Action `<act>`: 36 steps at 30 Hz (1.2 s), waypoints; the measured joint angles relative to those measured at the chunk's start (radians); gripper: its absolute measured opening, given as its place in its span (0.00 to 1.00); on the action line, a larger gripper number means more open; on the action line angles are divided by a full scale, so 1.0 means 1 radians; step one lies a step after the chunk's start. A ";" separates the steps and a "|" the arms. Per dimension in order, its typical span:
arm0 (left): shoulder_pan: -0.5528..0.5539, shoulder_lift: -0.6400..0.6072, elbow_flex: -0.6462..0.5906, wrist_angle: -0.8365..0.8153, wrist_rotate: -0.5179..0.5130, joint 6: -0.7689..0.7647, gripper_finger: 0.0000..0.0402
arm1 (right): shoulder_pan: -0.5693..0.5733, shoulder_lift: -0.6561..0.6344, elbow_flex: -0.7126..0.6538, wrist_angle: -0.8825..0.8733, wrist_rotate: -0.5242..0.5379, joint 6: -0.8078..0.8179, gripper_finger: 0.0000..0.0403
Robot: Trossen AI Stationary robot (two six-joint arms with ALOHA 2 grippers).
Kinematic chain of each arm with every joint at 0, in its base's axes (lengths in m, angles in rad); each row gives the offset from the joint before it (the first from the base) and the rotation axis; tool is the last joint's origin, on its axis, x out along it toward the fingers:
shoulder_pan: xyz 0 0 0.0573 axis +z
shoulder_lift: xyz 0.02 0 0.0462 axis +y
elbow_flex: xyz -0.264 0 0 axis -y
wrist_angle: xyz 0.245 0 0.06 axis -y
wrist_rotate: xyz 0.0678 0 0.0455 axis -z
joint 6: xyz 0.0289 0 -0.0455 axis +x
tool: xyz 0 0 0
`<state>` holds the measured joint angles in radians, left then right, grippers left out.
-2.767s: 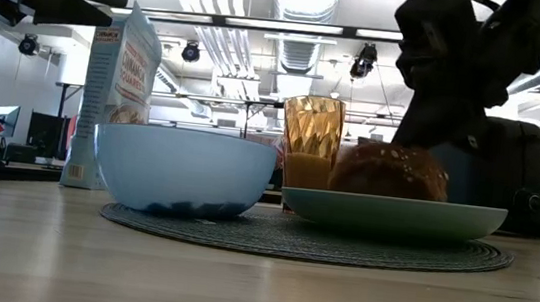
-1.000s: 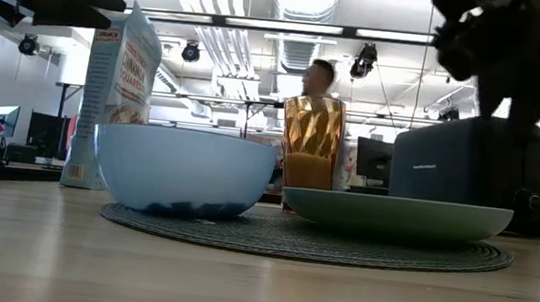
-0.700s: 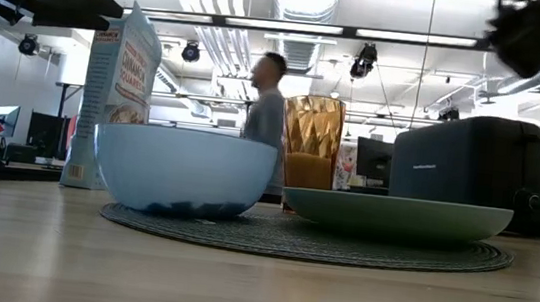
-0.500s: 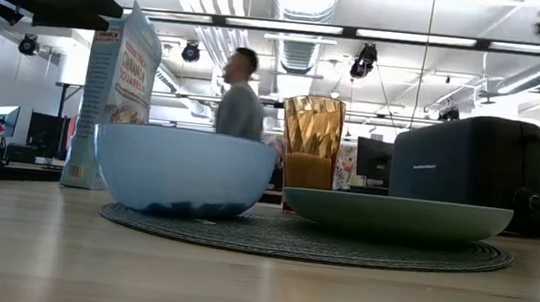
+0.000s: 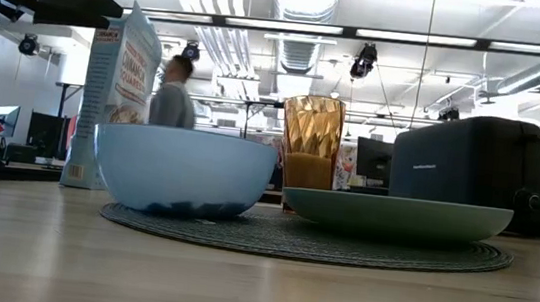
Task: Arrange a breakfast setting
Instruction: Put the red apple on the light green plate
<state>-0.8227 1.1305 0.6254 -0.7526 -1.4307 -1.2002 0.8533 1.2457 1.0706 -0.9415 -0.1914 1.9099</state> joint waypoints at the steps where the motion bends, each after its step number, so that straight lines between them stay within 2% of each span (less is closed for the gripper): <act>1: 0.000 0.000 0.000 0.002 0.000 0.011 0.67 | 0.003 0.000 0.001 0.002 0.000 -0.046 0.35; 8: 0.000 0.000 0.000 0.026 0.001 0.035 0.67 | 0.004 0.000 0.002 0.012 0.009 -0.251 0.32; 14: 0.000 0.000 0.000 0.028 0.001 0.036 0.67 | 0.004 0.000 -0.011 0.000 -0.007 -0.136 0.33; 16: 0.000 0.000 0.000 0.028 0.001 0.036 0.67 | 0.004 0.000 -0.027 -0.011 -0.087 -0.085 0.34; 19: 0.000 0.000 0.000 0.028 0.001 0.037 0.67 | 0.004 0.006 -0.059 -0.014 -0.292 0.018 0.37; 21: 0.000 0.000 0.000 0.028 0.001 0.037 0.67 | 0.008 0.015 -0.072 -0.015 -0.415 0.024 0.40; 23: 0.000 0.000 0.000 0.028 0.001 0.036 0.67 | 0.009 0.021 -0.074 -0.014 -0.471 -0.018 0.43; 28: 0.000 0.000 0.000 0.028 0.000 0.036 0.67 | 0.008 0.021 -0.060 0.029 -0.412 -0.116 0.49; 33: 0.000 0.000 0.000 0.028 0.000 0.036 0.67 | 0.043 0.025 -0.050 0.033 -0.305 -0.248 0.49; 36: 0.000 0.000 0.000 0.028 0.000 0.036 0.67 | 0.057 0.042 -0.059 0.027 -0.296 -0.352 0.49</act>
<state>-0.8227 1.1305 0.6254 -0.7242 -1.4306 -1.1637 0.9104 1.2881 1.0116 -0.9149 -0.4876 1.5580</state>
